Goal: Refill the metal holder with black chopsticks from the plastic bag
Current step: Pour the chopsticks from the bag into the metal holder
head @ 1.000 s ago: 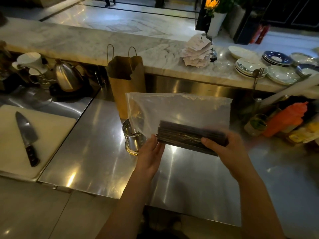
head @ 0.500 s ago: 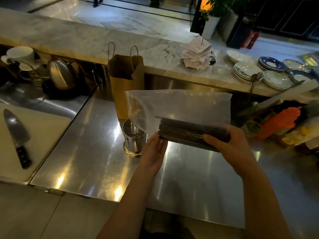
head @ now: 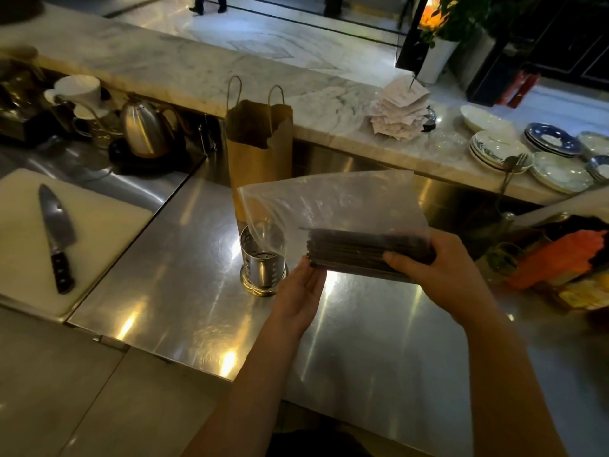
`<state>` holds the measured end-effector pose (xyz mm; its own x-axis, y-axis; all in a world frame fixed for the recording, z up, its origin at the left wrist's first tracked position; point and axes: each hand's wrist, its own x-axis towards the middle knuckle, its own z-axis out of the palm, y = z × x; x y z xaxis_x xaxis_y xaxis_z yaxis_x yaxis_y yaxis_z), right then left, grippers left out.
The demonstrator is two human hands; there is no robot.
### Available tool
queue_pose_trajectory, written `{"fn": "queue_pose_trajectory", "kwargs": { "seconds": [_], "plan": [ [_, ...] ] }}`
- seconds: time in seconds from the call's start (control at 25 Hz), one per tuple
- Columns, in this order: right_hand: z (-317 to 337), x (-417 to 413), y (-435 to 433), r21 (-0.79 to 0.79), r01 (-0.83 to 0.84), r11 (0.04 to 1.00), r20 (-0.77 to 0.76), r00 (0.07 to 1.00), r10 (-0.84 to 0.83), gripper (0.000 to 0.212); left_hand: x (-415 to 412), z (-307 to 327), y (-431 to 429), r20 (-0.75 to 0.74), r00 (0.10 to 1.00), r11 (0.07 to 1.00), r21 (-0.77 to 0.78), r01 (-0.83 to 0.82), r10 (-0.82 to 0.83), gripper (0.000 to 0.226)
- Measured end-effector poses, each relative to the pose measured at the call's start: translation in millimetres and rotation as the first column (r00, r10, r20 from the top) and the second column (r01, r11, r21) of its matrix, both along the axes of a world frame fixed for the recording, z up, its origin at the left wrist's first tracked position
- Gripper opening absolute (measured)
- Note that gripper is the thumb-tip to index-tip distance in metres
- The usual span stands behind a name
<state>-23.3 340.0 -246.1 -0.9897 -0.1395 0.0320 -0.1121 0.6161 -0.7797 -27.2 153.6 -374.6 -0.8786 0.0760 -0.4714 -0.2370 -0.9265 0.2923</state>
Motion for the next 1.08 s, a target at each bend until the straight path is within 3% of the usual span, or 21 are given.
{"fn": "queue_pose_trajectory", "kwargs": {
  "seconds": [0.56, 1.08],
  "plan": [
    [17.3, -6.7, -25.9, 0.127, -0.065, 0.990, -0.026, 0.997, 0.069, 0.018, -8.0, -6.6, -4.4, 0.098, 0.995, 0.998, 0.054, -0.037, 0.031, 0.018],
    [23.2, -11.1, -38.1, 0.166, -0.043, 0.985, -0.016, 0.999, 0.046, 0.024, -10.5, -6.6, -8.2, 0.114, 0.992, 0.994, 0.098, -0.057, 0.045, 0.017]
  ]
}}
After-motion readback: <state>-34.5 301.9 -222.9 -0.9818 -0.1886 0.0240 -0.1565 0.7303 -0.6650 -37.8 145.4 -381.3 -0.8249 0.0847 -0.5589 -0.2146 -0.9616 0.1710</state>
